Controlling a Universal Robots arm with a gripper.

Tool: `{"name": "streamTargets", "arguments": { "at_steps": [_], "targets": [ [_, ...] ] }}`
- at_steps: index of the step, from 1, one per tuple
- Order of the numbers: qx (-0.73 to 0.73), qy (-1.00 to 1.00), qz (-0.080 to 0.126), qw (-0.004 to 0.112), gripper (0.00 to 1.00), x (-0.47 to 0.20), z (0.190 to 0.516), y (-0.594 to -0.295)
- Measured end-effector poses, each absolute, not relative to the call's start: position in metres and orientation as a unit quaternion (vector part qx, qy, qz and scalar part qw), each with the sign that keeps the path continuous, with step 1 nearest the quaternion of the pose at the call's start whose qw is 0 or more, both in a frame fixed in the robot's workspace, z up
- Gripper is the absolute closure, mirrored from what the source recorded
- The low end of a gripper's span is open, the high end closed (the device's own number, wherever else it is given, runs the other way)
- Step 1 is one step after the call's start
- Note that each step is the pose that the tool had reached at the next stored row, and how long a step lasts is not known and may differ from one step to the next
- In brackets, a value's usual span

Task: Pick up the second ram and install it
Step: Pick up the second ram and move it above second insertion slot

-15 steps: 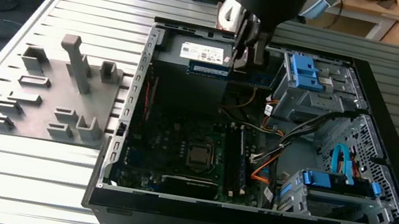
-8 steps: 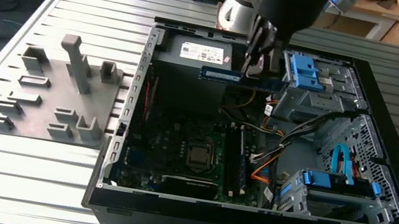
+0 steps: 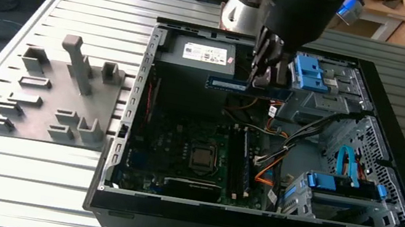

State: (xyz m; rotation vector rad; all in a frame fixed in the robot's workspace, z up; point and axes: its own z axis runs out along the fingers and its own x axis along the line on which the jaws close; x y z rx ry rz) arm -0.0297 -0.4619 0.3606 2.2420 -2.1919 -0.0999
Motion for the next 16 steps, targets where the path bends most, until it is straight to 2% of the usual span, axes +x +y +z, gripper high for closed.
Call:
{"name": "streamTargets", "arguments": {
  "at_steps": [16],
  "targets": [
    [0.715, -0.699, -0.032, 0.002, 0.86, -0.009, 0.348, -0.462]
  ]
}}
